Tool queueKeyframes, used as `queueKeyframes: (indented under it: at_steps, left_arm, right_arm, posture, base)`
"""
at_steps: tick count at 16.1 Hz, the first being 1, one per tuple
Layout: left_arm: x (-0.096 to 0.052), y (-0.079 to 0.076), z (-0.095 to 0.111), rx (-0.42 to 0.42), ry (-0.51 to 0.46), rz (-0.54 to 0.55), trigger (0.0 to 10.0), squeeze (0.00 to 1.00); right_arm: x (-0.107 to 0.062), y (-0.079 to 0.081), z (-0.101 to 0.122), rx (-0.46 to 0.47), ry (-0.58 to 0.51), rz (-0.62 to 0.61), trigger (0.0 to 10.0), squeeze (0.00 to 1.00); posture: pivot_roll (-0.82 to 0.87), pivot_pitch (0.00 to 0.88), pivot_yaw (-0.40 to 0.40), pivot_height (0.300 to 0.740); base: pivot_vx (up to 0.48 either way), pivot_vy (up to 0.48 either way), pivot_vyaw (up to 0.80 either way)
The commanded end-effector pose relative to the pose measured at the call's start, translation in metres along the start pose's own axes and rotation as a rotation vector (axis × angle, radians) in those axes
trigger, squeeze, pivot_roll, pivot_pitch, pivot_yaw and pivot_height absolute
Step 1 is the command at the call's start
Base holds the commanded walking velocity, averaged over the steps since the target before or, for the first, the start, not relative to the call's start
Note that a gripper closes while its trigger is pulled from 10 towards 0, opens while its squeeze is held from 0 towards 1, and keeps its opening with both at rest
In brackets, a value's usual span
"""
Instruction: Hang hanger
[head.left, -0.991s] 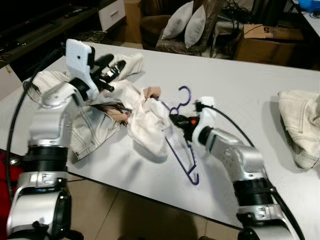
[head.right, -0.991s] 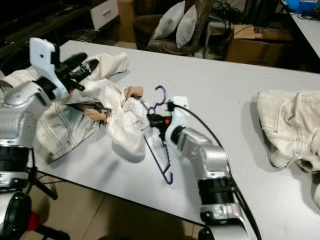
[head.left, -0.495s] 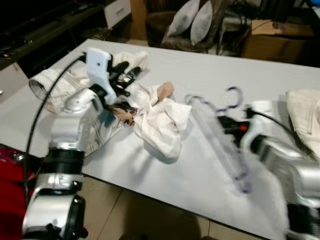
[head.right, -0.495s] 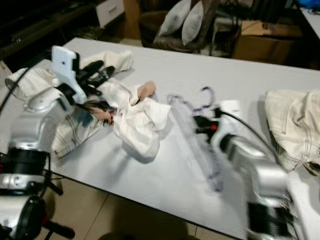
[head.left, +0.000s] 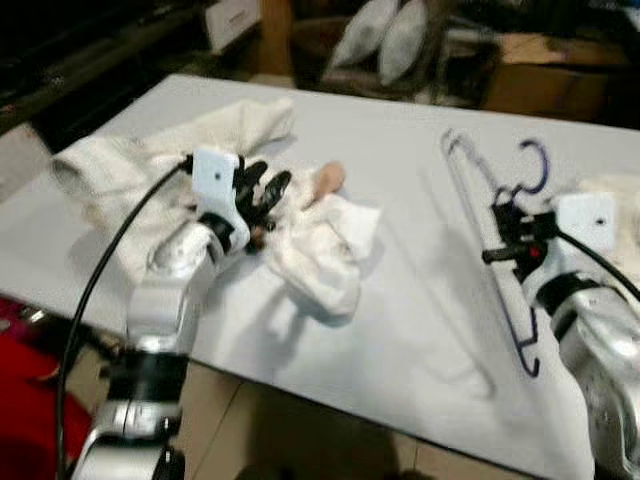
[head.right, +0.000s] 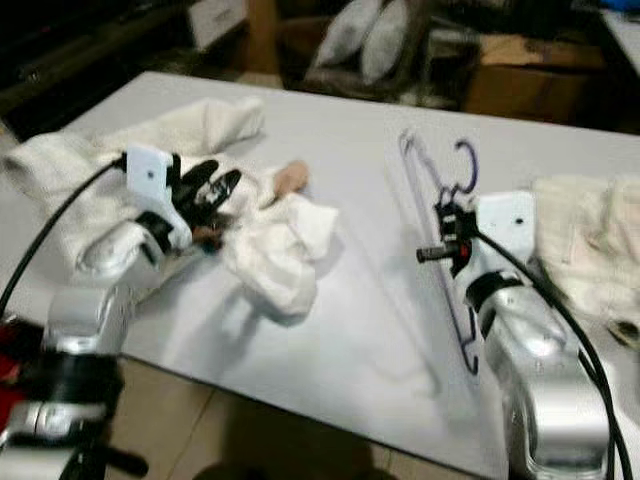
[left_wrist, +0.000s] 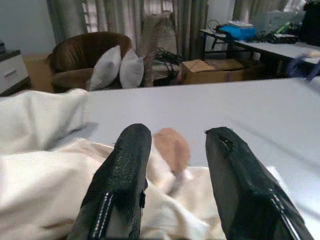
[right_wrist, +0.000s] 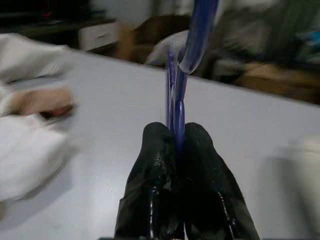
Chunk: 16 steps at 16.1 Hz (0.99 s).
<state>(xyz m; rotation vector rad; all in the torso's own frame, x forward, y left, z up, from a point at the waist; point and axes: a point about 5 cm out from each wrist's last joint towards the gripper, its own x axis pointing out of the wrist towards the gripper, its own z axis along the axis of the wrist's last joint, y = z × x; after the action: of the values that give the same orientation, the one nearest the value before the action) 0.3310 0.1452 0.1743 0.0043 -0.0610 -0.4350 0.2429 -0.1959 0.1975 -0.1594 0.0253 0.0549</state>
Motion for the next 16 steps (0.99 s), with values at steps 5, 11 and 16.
queueKeyframes:
  at_steps: [5,11,16]
  left_arm:
    - [-0.007,-0.016,-0.013,-0.013,-0.008,0.056,10.0,0.0]
    - [-0.012,-0.02,-0.018,-0.001,-0.011,0.061,10.0,0.0]
    - [-0.012,-0.018,-0.02,0.023,-0.004,0.065,10.0,0.0]
  right_arm:
    - [-0.012,-0.003,-0.009,0.034,-0.019,-0.175,10.0,0.0]
    - [-0.013,0.01,-0.014,0.01,-0.025,-0.125,10.0,0.0]
    - [-0.012,0.007,-0.01,-0.063,-0.077,-0.137,10.0,0.0]
  posture:
    - [-0.08,0.0,0.06,0.74]
    - [-0.09,0.0,0.042,0.74]
    - [-0.09,0.0,0.045,0.74]
  base:
    - [0.0,-0.071,-0.78]
    - [0.0,-0.419,-0.8]
    - [0.0,-0.413,-0.8]
